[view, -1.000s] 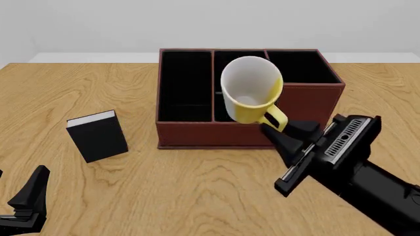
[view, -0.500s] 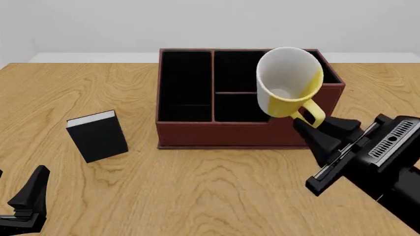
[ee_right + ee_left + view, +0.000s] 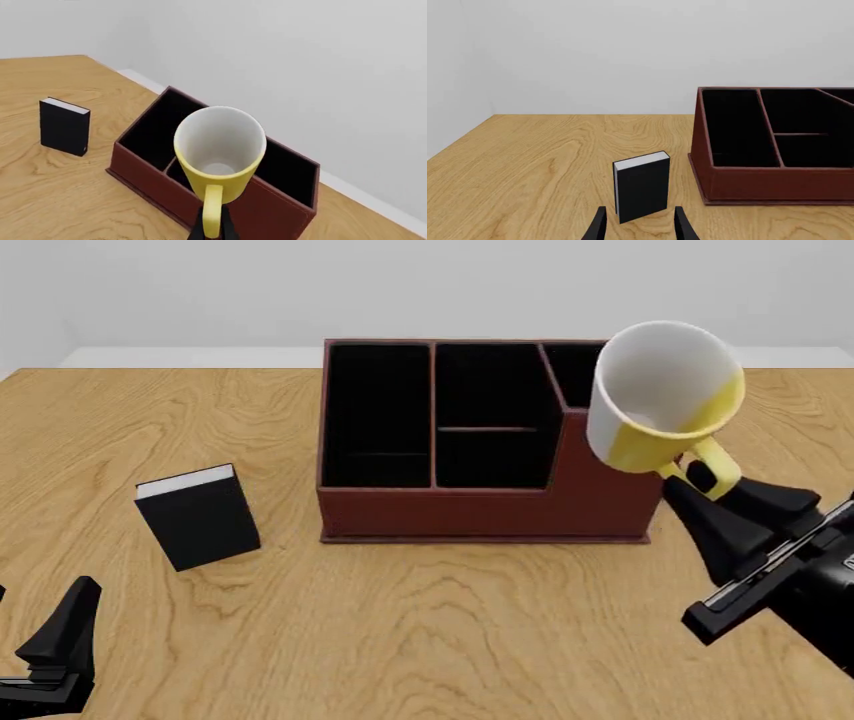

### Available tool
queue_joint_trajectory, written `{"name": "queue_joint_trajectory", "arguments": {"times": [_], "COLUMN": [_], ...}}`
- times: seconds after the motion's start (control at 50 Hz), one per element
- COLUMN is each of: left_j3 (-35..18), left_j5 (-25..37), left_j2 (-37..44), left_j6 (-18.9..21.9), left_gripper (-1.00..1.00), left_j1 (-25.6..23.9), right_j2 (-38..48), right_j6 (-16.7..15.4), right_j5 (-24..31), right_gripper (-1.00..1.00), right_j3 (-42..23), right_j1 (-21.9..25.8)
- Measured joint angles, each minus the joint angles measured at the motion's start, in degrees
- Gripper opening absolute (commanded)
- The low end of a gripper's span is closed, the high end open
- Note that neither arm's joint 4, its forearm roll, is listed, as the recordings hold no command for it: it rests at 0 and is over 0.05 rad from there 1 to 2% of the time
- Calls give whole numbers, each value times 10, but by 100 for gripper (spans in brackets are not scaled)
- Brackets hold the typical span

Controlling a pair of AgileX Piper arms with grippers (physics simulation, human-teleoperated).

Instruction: Pick up the yellow and white mug and place it to the right of the caddy.

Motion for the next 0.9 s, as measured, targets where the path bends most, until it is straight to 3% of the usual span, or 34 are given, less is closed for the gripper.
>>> {"name": "queue_joint_trajectory", "arguments": {"times": [0.9], "left_j3": [0], "left_j5": [0], "left_j2": [0], "left_j6": [0], "left_gripper": [100], "left_j1": [0], "right_j2": [-133], "right_j6": [20], "right_j5": [117], "right_gripper": [-100], "right_j3": [-12], "right_j1": [-133]}}
